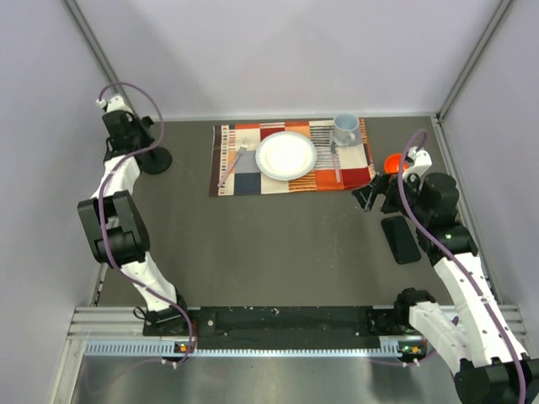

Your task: Place the phone on the phone stand

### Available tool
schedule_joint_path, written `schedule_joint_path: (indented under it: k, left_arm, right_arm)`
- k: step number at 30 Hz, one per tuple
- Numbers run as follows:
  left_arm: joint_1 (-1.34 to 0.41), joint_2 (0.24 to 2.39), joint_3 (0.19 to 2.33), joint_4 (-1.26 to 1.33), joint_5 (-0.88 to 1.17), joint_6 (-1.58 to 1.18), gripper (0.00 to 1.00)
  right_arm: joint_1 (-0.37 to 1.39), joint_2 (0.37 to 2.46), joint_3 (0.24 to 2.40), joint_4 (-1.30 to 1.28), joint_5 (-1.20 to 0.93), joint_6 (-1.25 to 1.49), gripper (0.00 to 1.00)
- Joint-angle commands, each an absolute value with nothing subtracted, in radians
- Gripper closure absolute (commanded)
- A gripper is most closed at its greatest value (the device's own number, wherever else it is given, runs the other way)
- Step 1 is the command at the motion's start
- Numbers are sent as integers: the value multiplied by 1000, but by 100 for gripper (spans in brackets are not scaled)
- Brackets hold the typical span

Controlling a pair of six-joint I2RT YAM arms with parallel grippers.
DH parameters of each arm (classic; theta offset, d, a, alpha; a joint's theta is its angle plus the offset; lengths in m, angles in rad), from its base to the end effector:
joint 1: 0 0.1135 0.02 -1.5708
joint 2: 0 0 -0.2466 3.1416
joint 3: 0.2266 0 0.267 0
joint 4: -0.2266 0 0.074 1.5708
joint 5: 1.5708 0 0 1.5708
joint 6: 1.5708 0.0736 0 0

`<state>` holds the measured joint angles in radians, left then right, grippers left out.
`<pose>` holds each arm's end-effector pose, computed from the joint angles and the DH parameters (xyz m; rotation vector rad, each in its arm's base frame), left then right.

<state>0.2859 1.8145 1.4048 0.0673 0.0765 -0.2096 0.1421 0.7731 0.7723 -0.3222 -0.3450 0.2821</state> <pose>0.4629 0.1302 0.2547 -0.4187 1.8658 -0.0217 0.2336 0.0586 0.3000 -0.1051 1.9181 0.6135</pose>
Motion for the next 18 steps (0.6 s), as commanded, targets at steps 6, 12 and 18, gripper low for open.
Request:
schedule_joint_path:
  k: [6, 12, 18]
  left_arm:
    - [85, 1519, 1418, 37, -248, -397, 100]
    - [-83, 1280, 1253, 94, -337, -371, 100]
    - [-135, 1157, 1062, 288, 168, -338, 100]
  right_arm:
    - [149, 782, 772, -279, -344, 282, 1]
    - [147, 790, 772, -278, -336, 282, 1]
    - [149, 807, 773, -276, -348, 285, 1]
